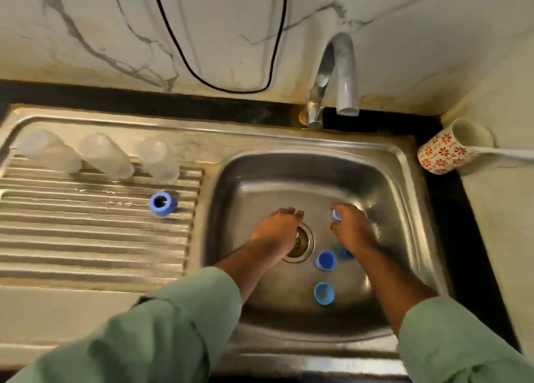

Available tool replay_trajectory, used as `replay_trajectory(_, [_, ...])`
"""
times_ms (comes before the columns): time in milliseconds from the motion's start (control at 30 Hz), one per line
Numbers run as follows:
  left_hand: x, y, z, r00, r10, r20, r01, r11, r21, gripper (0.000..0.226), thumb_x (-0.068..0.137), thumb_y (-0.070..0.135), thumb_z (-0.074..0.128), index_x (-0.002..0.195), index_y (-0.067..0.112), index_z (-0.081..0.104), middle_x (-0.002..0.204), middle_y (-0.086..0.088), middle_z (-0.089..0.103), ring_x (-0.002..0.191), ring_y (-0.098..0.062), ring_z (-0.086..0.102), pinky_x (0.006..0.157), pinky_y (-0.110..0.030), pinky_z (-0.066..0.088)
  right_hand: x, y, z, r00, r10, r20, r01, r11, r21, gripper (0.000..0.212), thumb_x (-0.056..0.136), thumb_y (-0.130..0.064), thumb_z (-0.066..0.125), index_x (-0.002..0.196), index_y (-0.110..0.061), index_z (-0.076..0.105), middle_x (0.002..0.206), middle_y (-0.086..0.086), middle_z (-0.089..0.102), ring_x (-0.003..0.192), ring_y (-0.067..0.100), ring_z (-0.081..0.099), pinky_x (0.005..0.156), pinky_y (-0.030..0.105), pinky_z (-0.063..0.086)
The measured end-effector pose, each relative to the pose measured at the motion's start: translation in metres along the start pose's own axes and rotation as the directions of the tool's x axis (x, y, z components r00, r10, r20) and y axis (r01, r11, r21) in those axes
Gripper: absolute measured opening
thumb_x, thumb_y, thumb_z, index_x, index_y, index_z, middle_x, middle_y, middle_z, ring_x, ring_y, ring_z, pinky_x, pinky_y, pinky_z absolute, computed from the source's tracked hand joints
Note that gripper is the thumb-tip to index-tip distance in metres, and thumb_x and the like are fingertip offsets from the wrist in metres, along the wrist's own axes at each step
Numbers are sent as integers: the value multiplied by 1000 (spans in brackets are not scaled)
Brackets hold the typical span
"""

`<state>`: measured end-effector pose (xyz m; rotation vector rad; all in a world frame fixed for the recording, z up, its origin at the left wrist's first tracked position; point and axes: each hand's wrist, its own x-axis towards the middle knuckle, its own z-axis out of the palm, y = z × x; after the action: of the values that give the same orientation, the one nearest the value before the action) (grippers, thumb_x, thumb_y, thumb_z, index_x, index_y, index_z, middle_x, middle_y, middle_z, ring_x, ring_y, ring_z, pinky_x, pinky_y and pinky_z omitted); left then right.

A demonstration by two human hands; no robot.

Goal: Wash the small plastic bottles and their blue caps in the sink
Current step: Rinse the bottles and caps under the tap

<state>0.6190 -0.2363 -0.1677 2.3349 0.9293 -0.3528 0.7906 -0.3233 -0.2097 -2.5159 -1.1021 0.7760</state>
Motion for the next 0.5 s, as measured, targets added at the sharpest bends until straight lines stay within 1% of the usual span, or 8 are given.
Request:
replay_trajectory(67, [26, 14, 7, 999, -49, 12, 49, 999, -5, 57, 98, 13, 55, 151, 22, 35, 152, -6, 43, 138, -27, 42, 111, -40, 40, 25, 15, -2, 982, -36, 187, 59, 991, -117, 63, 85, 2, 61, 143, -15, 47, 153, 15, 32, 135, 32, 39, 111, 32, 33])
replay_trajectory(133, [44, 19, 12, 995, -100, 11, 100, 995, -8, 57, 98, 13, 53, 151, 24, 36, 150, -5, 45, 136, -27, 45, 108, -41, 43, 43, 26, 3, 957, 13, 291, 52, 975, -217, 60, 95, -16, 52, 150, -28, 33, 160, 14, 17, 142, 34, 30, 114, 43, 31])
replay_trajectory(200, [57, 20, 15, 991, -134, -2, 133, 991, -17, 55, 100, 15, 49, 152, 26, 35, 152, -3, 43, 137, -26, 44, 109, -39, 41, 57, 35, 14, 961, 62, 268, 19, 957, -290, 58, 98, -44, 43, 152, -30, 25, 155, 16, 25, 138, 36, 35, 112, 48, 33])
replay_trajectory(233, [62, 20, 14, 989, -148, -15, 148, 989, -30, 53, 101, 17, 47, 152, 28, 35, 153, -2, 42, 138, -24, 43, 109, -38, 40, 64, 40, 20, 966, 74, 246, 3, 954, -300, 59, 97, -48, 40, 151, -27, 27, 151, 17, 33, 134, 37, 40, 110, 47, 34])
replay_trajectory(300, [70, 19, 10, 982, -184, -49, 181, 981, -72, 48, 101, 17, 46, 148, 29, 42, 150, -2, 47, 134, -23, 47, 106, -36, 42, 71, 46, 22, 959, 110, 262, -14, 940, -342, 44, 98, -34, 42, 139, -17, 44, 143, 18, 43, 127, 39, 45, 104, 48, 39])
replay_trajectory(367, [80, 18, 0, 963, -247, -110, 232, 963, -135, 42, 99, 13, 45, 136, 30, 58, 136, -3, 59, 119, -24, 59, 93, -34, 50, 76, 49, 21, 963, 40, 268, 79, 906, -417, 32, 98, -16, 42, 127, -11, 55, 139, 18, 44, 124, 41, 44, 99, 49, 41])
replay_trajectory(433, [87, 18, -17, 934, -284, -218, 243, 950, -197, 33, 98, 15, 47, 118, 29, 69, 115, -4, 69, 104, -24, 66, 79, -34, 53, 79, 54, 22, 958, 12, 286, 114, 901, -419, 32, 98, -14, 41, 126, -14, 57, 137, 17, 44, 122, 39, 45, 96, 47, 43])
replay_trajectory(500, [96, 19, -36, 876, -297, -381, 168, 927, -336, 24, 98, 22, 51, 112, 26, 71, 106, -4, 71, 97, -23, 67, 78, -34, 54, 80, 50, 24, 952, -25, 306, 124, 943, -310, 37, 98, -21, 43, 133, -22, 54, 138, 13, 45, 123, 33, 47, 99, 45, 44])
